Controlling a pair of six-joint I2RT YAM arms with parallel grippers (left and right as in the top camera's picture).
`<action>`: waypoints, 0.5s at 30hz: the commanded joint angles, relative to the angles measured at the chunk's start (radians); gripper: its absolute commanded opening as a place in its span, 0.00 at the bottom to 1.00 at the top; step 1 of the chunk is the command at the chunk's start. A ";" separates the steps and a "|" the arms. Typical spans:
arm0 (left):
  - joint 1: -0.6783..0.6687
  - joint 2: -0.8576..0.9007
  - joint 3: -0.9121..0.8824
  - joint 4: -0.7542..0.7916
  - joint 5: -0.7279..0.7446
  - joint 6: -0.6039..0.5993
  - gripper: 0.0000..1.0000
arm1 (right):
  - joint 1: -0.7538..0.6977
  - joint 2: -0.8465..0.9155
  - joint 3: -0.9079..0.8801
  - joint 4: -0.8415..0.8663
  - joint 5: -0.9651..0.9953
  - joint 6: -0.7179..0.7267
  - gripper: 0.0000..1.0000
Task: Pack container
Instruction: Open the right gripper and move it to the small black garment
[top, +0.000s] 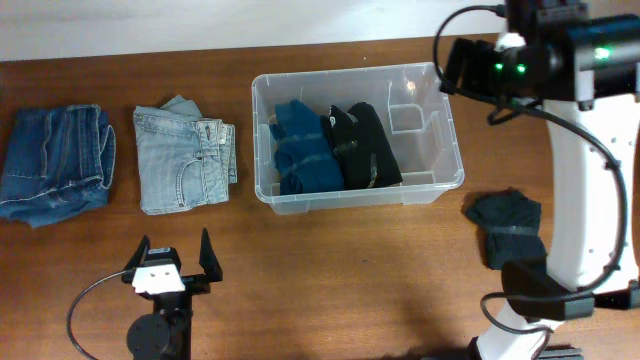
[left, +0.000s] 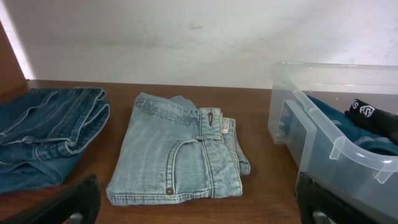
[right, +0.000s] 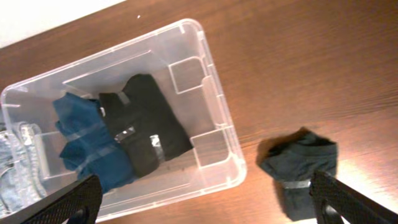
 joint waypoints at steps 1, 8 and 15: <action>0.006 -0.006 -0.003 -0.004 0.007 0.018 1.00 | -0.035 -0.130 -0.122 -0.009 0.053 -0.046 0.98; 0.006 -0.006 -0.003 -0.004 0.007 0.018 1.00 | -0.245 -0.297 -0.550 0.005 0.171 0.059 0.99; 0.006 -0.006 -0.003 -0.004 0.007 0.018 0.99 | -0.473 -0.297 -0.874 0.145 0.086 0.124 0.99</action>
